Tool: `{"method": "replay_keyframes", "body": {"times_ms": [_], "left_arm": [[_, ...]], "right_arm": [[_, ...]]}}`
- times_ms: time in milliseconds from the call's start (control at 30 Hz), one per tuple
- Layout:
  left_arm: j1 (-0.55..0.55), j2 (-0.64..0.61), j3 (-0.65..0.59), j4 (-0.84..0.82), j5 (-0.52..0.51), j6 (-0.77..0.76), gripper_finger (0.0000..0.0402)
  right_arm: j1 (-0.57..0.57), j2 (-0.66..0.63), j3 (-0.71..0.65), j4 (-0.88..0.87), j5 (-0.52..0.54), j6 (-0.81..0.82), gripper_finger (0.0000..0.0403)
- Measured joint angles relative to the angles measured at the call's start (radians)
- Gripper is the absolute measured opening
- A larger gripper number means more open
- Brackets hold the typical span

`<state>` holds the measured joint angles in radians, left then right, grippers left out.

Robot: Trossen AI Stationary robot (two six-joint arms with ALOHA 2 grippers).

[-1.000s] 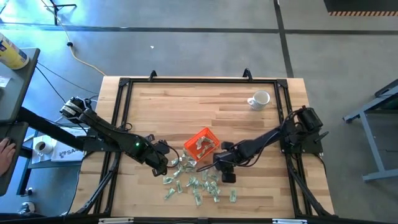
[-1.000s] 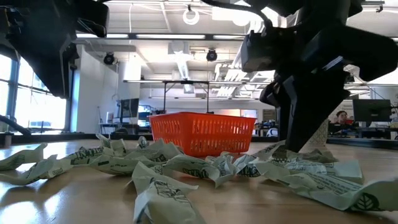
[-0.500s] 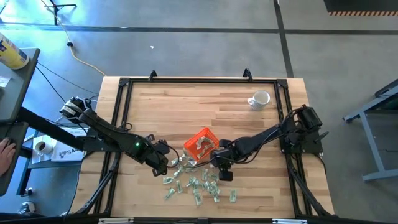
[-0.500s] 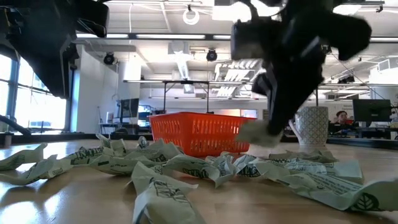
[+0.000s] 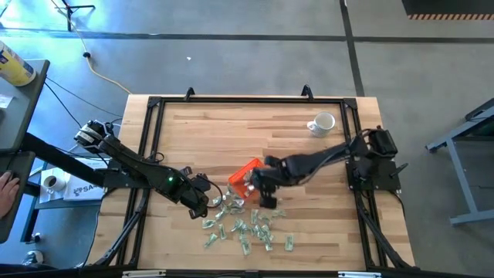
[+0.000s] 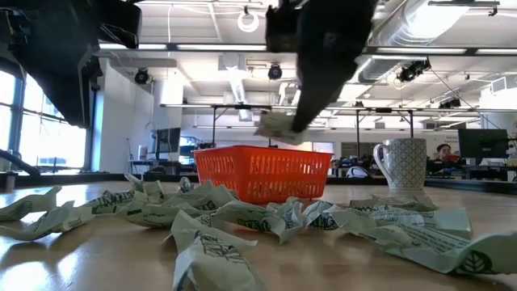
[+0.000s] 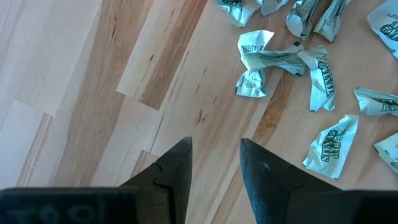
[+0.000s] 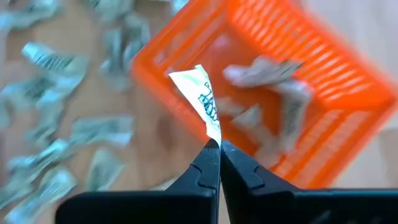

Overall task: Pick and place Stevia / Truvia into bins
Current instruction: Put the stevia packet into the orange bin

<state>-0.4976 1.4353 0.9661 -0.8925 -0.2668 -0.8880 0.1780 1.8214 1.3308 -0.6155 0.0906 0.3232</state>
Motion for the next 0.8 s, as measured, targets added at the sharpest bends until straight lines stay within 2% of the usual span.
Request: {"method": "replay_keyframes", "body": {"times_ms": [100,200,300,433,500,633,800], "left_arm": [[0.000,0.000,0.000,0.000,0.000,0.000,0.0168],[0.000,0.000,0.000,0.002,0.000,0.000,0.0168],[0.000,0.000,0.000,0.003,0.000,-0.002,0.0168],[0.000,0.000,0.000,0.003,0.000,-0.011,0.0168],[0.000,0.000,0.000,0.003,0.000,-0.016,0.0168],[0.000,0.000,0.000,0.003,0.001,-0.019,0.0168],[0.000,0.000,0.000,0.003,0.001,-0.019,0.0168]], "right_arm": [[-0.065,0.003,0.000,-0.002,-0.052,-0.051,0.0002],[-0.110,0.012,0.000,-0.001,-0.124,-0.091,0.0020],[-0.120,0.015,0.000,0.004,-0.125,-0.120,0.0062],[-0.116,0.010,0.000,-0.013,-0.118,-0.102,0.0142],[-0.102,0.001,0.000,-0.063,-0.137,-0.127,0.0180],[-0.011,-0.011,-0.017,-0.182,-0.084,-0.234,0.0232],[0.072,-0.011,-0.129,-0.158,-0.116,-0.189,0.0243]]}}
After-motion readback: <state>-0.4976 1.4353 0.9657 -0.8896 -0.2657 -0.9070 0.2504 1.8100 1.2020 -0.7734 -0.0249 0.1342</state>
